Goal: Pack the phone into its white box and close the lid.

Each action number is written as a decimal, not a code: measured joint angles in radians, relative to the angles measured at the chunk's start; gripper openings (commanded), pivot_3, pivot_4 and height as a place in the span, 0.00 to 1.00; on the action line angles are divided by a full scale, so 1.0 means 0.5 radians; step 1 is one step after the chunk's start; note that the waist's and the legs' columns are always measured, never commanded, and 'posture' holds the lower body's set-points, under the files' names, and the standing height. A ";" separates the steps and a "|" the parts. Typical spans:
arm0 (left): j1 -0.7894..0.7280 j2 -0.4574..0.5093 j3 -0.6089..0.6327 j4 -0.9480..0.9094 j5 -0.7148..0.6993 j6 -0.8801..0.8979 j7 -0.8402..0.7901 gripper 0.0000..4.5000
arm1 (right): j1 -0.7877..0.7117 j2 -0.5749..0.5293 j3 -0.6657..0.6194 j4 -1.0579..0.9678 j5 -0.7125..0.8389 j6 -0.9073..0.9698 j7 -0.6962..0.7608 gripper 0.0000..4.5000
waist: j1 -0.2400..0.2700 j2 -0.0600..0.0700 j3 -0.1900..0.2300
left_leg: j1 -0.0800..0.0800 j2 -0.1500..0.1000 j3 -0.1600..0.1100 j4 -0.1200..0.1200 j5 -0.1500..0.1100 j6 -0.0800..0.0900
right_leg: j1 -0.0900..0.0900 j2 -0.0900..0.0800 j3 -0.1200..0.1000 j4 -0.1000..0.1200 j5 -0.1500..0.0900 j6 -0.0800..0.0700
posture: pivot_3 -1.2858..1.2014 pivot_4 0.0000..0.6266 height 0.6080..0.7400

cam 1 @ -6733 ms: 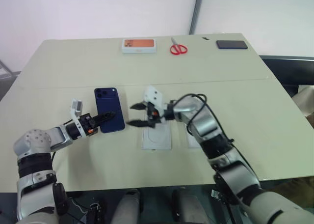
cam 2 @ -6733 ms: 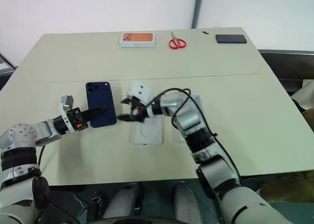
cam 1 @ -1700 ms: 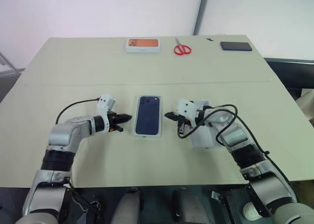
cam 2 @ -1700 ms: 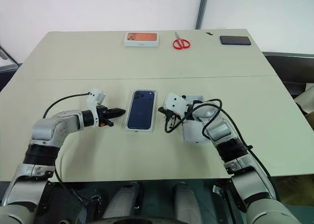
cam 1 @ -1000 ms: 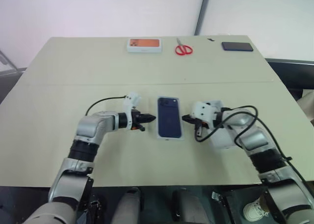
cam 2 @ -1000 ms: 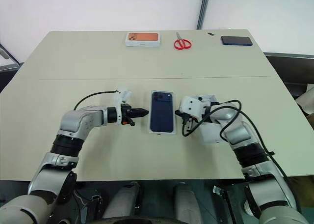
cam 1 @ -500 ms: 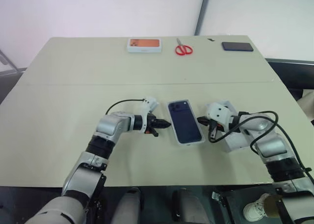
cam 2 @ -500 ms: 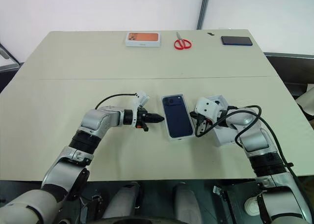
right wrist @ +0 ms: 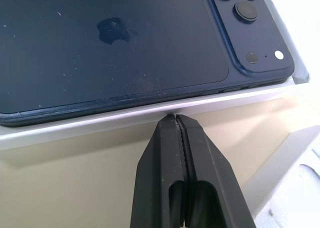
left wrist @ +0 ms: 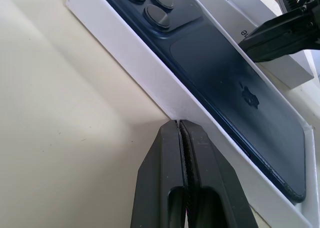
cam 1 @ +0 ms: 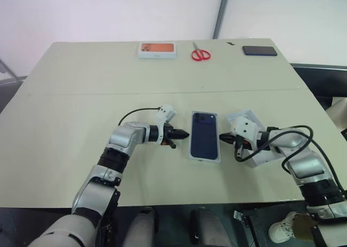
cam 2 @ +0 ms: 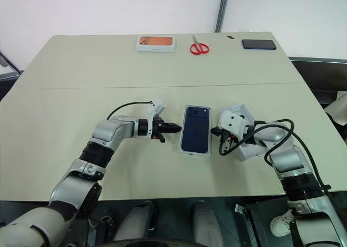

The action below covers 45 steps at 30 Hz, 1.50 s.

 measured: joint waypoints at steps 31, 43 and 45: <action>0.007 0.092 0.055 -0.032 0.000 -0.017 0.004 0.03 | -0.175 0.003 0.075 0.182 -0.066 -0.219 -0.001 0.00 | -0.002 0.000 0.000 | 0.000 0.000 0.000 0.000 0.000 0.000 | -0.001 0.000 0.000 0.001 0.000 0.000 | 0.52 0.24 1.00; -0.007 0.119 0.294 -0.036 -0.042 -0.194 0.096 0.03 | -0.429 0.007 0.149 0.616 -0.337 -0.343 -0.336 0.00 | 0.001 0.000 0.000 | 0.000 0.000 0.000 0.000 0.000 0.000 | -0.002 0.000 0.001 0.001 0.000 0.000 | 0.52 0.24 1.00; -0.007 0.149 0.357 -0.059 -0.050 -0.232 0.109 0.03 | -0.428 0.008 0.167 0.641 -0.343 -0.367 -0.334 0.00 | 0.000 0.000 0.000 | -0.001 0.000 0.001 0.000 0.000 0.000 | -0.002 0.000 0.001 0.001 0.000 0.000 | 0.52 0.24 1.00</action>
